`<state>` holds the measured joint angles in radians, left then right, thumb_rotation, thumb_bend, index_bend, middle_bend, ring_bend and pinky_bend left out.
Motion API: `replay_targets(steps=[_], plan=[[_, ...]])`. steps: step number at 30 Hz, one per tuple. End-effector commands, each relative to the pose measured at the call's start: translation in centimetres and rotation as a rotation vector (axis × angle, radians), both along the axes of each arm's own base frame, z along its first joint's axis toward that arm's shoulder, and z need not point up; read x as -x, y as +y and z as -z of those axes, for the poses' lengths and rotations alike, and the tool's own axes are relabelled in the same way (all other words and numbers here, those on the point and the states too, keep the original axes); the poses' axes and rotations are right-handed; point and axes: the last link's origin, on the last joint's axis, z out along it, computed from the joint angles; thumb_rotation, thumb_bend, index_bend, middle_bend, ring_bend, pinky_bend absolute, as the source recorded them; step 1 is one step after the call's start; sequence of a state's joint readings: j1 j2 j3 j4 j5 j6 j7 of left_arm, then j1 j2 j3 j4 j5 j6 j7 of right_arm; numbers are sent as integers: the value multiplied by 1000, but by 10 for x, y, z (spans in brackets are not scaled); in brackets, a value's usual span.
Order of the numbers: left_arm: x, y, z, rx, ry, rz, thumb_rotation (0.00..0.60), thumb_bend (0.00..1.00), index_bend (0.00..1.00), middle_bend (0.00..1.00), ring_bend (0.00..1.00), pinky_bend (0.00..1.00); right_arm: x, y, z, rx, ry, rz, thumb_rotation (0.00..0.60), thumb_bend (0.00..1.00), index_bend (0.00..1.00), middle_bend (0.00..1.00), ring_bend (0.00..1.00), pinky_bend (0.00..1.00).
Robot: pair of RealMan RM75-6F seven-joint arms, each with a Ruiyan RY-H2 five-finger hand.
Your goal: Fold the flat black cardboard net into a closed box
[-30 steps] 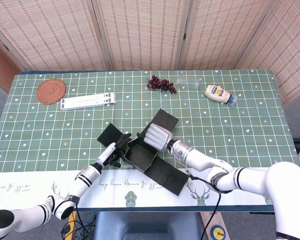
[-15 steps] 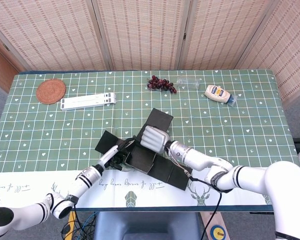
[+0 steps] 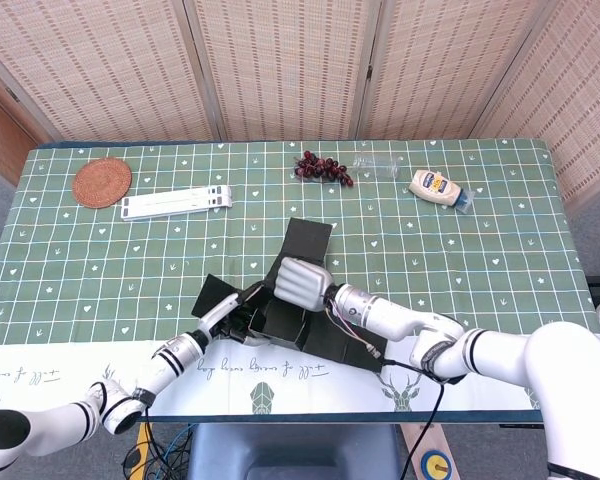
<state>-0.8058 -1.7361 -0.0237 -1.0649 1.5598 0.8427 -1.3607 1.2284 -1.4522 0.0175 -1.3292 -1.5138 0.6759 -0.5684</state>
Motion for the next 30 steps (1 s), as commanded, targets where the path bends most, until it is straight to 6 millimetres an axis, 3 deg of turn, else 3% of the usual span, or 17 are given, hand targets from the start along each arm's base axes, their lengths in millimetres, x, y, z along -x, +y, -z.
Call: replay_targets(steps=[1,12,30], plan=[[0,0,2,8,-2,4,600,168,78,14,617,906,-1,0,0,2,1,-14,600,379,435,424,828,1000],[1,0,3,17,-17,1,600,169,172,105,629,906,-1,3,3,3,-7,-82,600,380,437,425,828,1000],[1,2,-5,-3,-50,-2,600,168,214,141,636,905,9,5,10,40,-120,-204,600,390,449,422,820,1000]])
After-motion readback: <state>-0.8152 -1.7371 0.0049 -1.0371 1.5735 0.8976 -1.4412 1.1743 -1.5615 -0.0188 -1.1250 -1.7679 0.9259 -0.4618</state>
